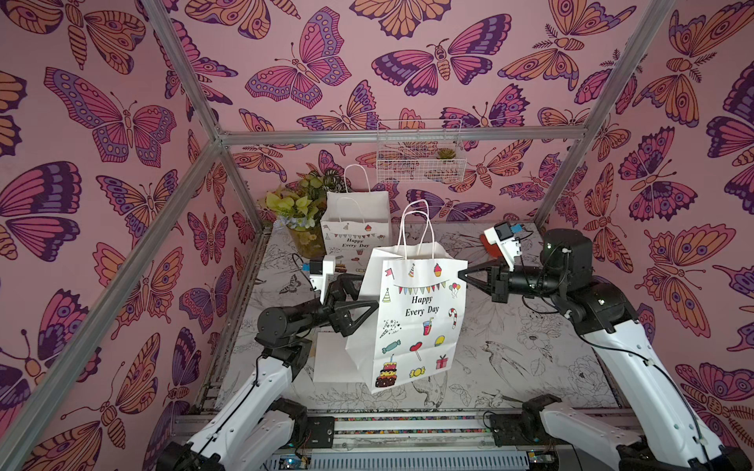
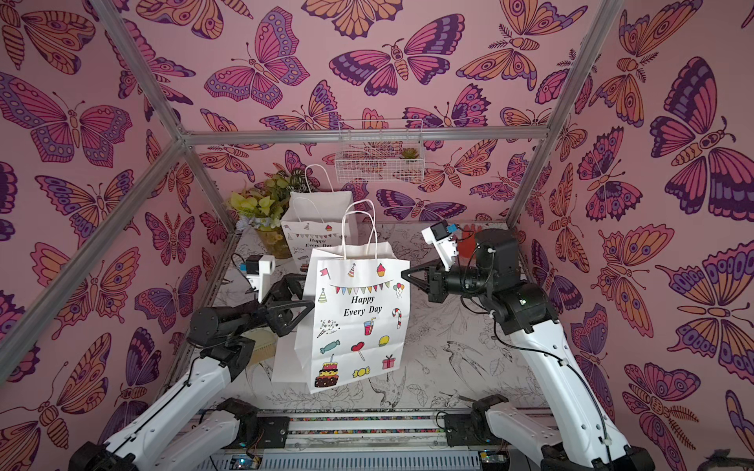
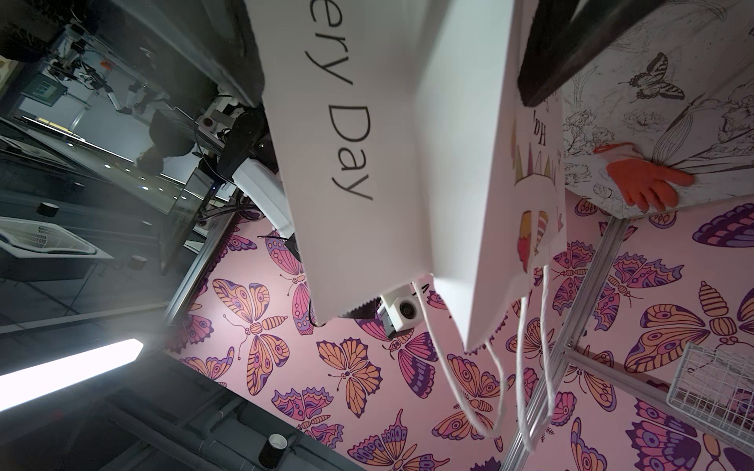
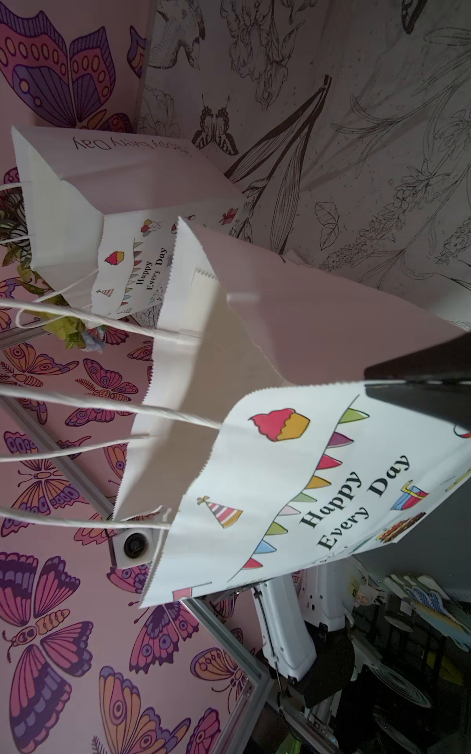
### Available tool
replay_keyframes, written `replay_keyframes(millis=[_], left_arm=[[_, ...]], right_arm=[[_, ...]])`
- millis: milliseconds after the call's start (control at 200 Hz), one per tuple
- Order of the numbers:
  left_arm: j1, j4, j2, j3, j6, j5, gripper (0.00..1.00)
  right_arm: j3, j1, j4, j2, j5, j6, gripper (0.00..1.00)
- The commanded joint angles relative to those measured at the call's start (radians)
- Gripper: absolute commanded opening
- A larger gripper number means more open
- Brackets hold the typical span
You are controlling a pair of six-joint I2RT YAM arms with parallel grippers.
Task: Put away the paper bag
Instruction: Press the paper bag.
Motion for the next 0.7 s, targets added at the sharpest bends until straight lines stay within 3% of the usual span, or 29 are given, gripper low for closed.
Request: replay_keyframes(millis=[0,220,476,696], left_arm=[[-0.017,-0.113,-0.026,0.038,0.1,-0.003,1.0],[-0.021,-0.212,-0.059,0.048,0.16,0.004,1.0],[-0.025,-0.219,-0.064,0.053,0.157,0.028,1.0],[-0.044,-0.233,-0.026,0.064,0.166,0.042,1.0]], right_arm=[[0.052,0.06,-0.077,0.018,0.137,-0.058,0.0],[0.051,0.068,-0.09,0.018,0.247,-0.042,0.0],[0.045,0.067,-0.059,0.005,0.286,0.0,0.0],[0.041,0.08,-0.01,0.003,0.242,0.059,0.0]])
